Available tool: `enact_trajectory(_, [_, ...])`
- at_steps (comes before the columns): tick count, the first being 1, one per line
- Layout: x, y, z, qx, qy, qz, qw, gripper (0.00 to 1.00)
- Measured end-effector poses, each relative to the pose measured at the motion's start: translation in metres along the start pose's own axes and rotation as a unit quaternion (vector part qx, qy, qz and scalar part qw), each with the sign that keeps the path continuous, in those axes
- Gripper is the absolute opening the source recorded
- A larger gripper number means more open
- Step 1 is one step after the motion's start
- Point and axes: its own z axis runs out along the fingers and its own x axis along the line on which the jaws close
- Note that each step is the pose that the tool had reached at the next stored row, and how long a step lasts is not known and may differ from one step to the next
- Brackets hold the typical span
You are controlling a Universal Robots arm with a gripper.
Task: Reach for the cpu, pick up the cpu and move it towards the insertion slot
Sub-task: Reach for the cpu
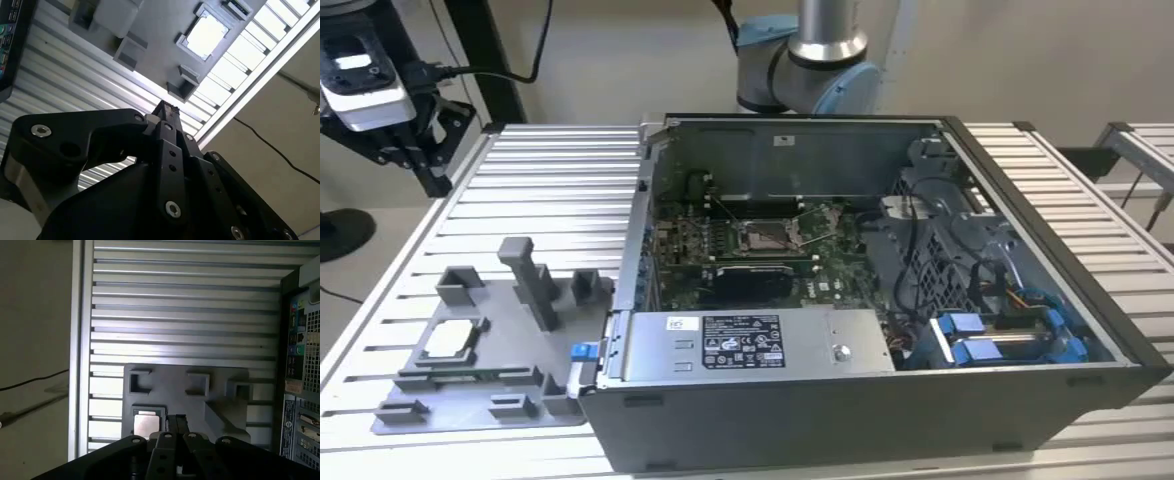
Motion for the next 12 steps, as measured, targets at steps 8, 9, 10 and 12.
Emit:
enact_trajectory(8, [0.0142, -0.0086, 0.0006, 0.0, -0.0001, 0.0, 1.0, 0.0])
enact_trajectory(9, [0.0159, -0.0111, 0.001, 0.0, -0.0001, 0.0, 1.0, 0.0])
enact_trajectory(10, [0.0173, -0.0138, 0.0014, 0.0, -0.0001, 0.0, 1.0, 0.0])
enact_trajectory(12, [0.0197, -0.0195, 0.002, 0.0, -0.0001, 0.0, 1.0, 0.0])
